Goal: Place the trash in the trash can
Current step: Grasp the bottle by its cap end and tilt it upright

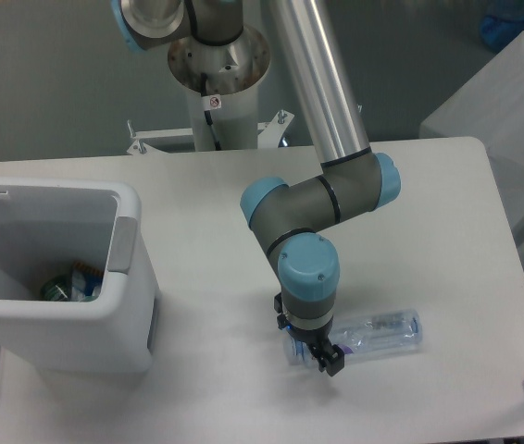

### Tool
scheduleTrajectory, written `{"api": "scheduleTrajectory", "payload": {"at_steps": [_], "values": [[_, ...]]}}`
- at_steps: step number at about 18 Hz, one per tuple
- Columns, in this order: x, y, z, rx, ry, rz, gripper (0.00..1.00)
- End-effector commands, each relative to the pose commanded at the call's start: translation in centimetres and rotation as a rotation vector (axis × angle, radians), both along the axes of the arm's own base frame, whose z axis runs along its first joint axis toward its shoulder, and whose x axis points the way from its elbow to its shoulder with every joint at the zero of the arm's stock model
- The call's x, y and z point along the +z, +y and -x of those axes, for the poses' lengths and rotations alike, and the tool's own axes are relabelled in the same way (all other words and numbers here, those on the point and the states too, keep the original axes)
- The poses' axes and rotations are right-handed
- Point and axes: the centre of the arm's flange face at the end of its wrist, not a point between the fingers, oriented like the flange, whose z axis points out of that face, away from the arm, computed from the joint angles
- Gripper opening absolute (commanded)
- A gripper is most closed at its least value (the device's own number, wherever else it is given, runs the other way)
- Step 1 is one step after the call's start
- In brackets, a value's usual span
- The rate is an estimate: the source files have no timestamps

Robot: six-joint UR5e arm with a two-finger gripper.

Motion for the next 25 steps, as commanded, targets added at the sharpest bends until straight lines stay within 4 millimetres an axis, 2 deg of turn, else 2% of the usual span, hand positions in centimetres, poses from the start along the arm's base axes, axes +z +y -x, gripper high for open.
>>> {"api": "scheduleTrajectory", "payload": {"at_steps": [8, 13, 16, 20, 25], "values": [[0.6, 0.1, -0.1, 0.003, 0.006, -0.008, 0.67], [2.5, 0.1, -0.1, 0.005, 0.024, -0.029, 0.67], [4.1, 0.2, 0.3, 0.036, 0.041, -0.055, 0.67], [7.6, 1.1, 1.6, 0.144, 0.079, -0.122, 0.67], [10.4, 2.0, 2.5, 0.277, 0.084, -0.203, 0.71]]}}
